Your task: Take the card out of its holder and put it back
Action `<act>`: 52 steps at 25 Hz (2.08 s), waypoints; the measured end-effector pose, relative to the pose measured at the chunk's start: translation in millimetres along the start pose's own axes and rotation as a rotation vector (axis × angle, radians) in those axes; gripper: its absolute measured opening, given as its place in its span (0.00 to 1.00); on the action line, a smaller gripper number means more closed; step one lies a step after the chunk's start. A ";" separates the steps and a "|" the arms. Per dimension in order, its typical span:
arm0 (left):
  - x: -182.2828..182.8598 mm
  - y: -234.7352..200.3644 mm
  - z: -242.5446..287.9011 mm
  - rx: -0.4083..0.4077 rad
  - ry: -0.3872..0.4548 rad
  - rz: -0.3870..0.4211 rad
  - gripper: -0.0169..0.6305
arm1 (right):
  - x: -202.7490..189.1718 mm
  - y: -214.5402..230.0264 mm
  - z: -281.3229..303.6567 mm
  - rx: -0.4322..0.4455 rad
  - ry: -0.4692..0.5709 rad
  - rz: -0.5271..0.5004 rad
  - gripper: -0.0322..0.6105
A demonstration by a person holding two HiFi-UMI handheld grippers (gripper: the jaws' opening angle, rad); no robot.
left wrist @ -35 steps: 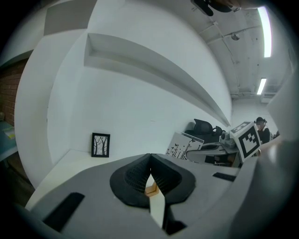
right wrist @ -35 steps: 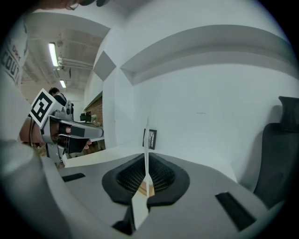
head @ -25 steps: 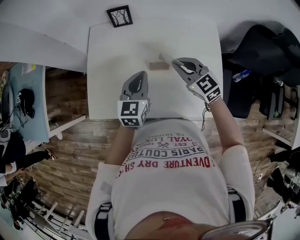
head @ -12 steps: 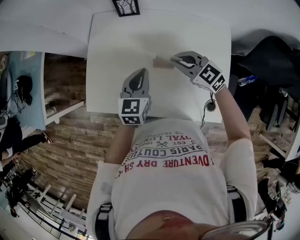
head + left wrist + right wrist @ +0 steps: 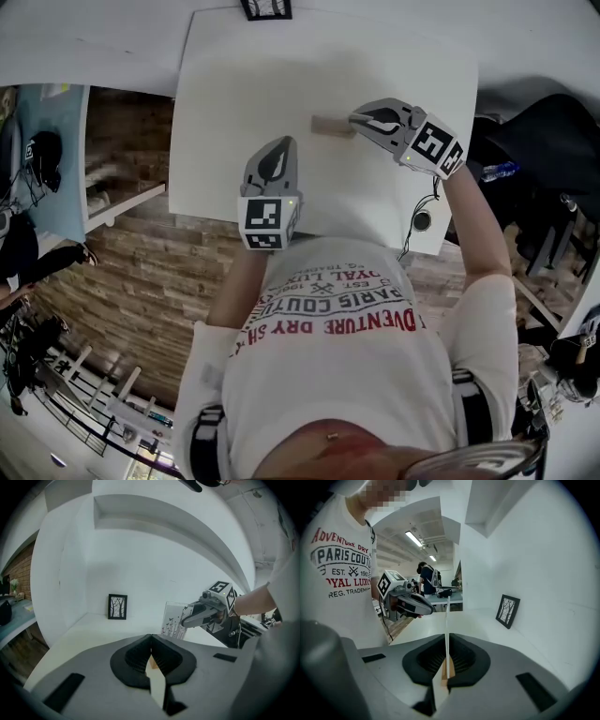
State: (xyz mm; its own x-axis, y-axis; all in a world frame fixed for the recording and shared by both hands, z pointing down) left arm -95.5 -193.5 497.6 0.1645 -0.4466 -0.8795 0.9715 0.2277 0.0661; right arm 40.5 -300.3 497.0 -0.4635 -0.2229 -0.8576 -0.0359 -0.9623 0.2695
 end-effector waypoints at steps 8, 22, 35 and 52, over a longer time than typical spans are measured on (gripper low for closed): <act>-2.5 -1.8 3.8 0.017 -0.008 -0.019 0.06 | -5.9 0.8 10.2 0.031 -0.018 -0.003 0.10; -16.1 1.9 7.4 0.022 -0.066 -0.027 0.06 | -40.7 10.0 26.2 0.045 -0.047 0.049 0.10; -21.5 3.1 9.4 0.026 -0.082 -0.036 0.06 | -57.5 17.0 31.0 0.026 -0.046 0.104 0.11; -3.6 1.4 0.1 -0.010 -0.027 0.001 0.06 | -23.6 6.6 4.2 -0.151 0.100 0.137 0.44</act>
State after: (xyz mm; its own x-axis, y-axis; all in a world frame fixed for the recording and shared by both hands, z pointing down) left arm -94.8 -191.6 500.8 0.1704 -0.4696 -0.8663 0.9695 0.2371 0.0621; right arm 47.5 -300.7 520.8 -0.3649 -0.3597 -0.8587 0.1572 -0.9329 0.3240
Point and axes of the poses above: the fingertips, and each gripper's own axes: z forward along the fingers, y to its right, x out of its top, the point moved 5 cm from there along -z, backward along the fingers, and after that the axes turned 13 degrees about z, right-handed, at the moved point
